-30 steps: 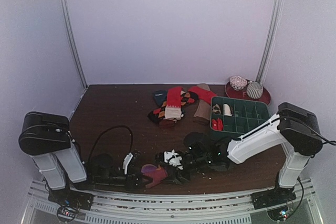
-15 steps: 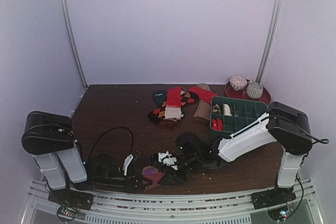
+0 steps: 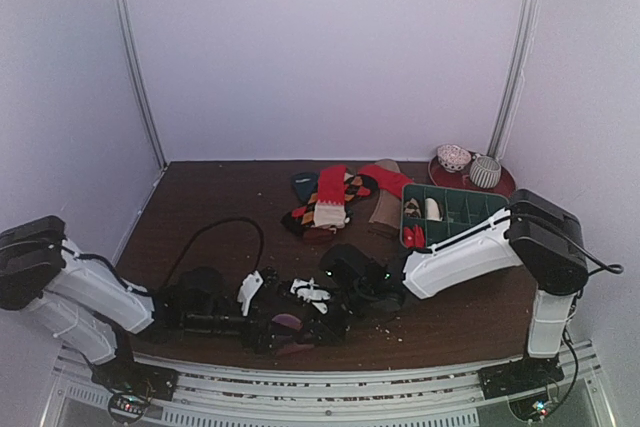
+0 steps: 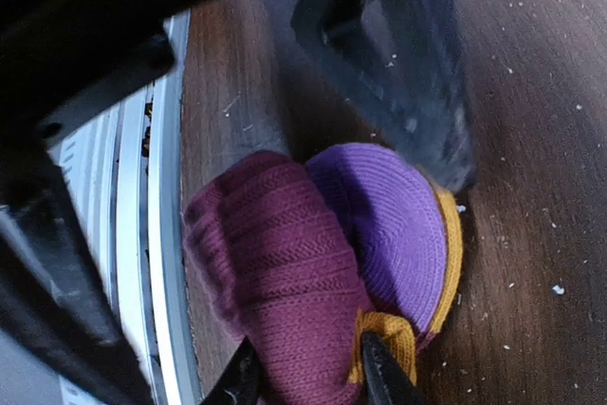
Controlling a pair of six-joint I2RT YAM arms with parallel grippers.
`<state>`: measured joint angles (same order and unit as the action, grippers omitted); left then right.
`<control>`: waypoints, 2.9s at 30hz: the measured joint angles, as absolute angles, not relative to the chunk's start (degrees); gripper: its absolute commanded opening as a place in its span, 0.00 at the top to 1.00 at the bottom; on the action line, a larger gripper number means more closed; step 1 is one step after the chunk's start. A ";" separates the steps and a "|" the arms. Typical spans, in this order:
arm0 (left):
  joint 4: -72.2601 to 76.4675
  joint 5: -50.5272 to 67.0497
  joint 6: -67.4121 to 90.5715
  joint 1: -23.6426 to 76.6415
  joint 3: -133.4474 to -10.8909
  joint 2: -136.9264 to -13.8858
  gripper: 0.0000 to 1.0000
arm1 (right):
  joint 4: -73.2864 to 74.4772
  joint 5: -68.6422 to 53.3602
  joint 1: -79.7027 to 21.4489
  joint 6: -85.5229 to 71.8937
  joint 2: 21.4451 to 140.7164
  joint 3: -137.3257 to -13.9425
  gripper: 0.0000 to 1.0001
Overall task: Roll the socks
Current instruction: Roll a pair of socks at the center of the board.
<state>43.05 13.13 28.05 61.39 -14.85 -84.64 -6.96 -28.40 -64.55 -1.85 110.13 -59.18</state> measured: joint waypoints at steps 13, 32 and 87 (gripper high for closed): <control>36.69 6.44 16.47 63.20 -8.86 -67.16 0.13 | 13.56 -36.60 -58.81 -6.33 116.27 -72.99 0.68; 45.39 6.59 11.62 63.48 -14.02 -85.47 0.57 | 21.26 -39.62 -57.71 -3.05 119.50 -78.17 0.68; 52.03 9.30 31.27 63.37 -15.18 -93.71 1.00 | -14.20 -33.67 -60.36 20.97 107.20 -53.60 0.50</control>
